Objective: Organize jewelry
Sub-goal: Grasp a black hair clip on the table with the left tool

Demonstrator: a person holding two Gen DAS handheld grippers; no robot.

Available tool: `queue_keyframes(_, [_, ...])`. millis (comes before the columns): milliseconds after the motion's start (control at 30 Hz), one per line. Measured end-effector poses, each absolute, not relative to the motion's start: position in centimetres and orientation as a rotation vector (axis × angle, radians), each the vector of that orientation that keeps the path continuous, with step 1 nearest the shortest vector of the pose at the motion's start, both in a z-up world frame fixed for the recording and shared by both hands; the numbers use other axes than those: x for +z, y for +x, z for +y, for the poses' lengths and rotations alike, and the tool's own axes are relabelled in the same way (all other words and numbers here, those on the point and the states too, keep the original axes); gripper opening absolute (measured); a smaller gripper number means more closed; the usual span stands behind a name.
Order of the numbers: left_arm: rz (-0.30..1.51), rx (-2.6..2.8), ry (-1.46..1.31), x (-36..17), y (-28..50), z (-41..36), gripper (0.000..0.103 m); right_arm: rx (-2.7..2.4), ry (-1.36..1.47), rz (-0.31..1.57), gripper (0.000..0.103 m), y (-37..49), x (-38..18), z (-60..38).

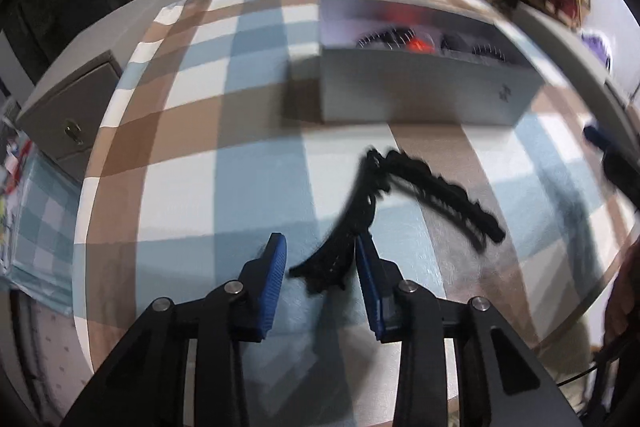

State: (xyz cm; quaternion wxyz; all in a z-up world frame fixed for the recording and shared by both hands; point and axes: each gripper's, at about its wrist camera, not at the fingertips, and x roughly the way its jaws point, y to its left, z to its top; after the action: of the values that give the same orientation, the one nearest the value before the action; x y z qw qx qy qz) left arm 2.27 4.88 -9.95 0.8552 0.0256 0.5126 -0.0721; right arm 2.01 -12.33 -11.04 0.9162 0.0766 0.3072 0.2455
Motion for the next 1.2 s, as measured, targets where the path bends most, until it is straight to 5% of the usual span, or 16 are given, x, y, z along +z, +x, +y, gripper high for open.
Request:
queue_keyframes(167, [1.074,-0.184,0.019,-9.1,2.9,5.4,0.035,0.512,0.153,0.632,0.103,2.1,-11.1,-12.0])
queue_keyframes(267, [1.076,-0.204,0.052,-9.5,3.2,4.7,0.055,0.514,0.155,0.631,0.103,2.1,-11.1,-12.1])
queue_keyframes(533, [1.109,-0.294,0.183,-11.1,4.6,2.8,0.054,0.509,0.155,0.633,0.103,2.0,-11.2,-12.2])
queue_keyframes(600, [1.108,-0.298,0.200,-11.1,4.8,2.6,0.049,0.506,0.159,0.631,0.103,2.0,-11.3,-12.3])
queue_keyframes(700, [1.109,-0.309,0.197,-10.8,4.8,2.4,0.012,0.502,0.154,0.628,0.103,1.9,-11.3,-12.3])
queue_keyframes(1200, [1.048,-0.298,0.110,-9.6,2.8,4.5,0.012,0.542,0.091,0.672,0.103,1.8,-11.2,-10.2])
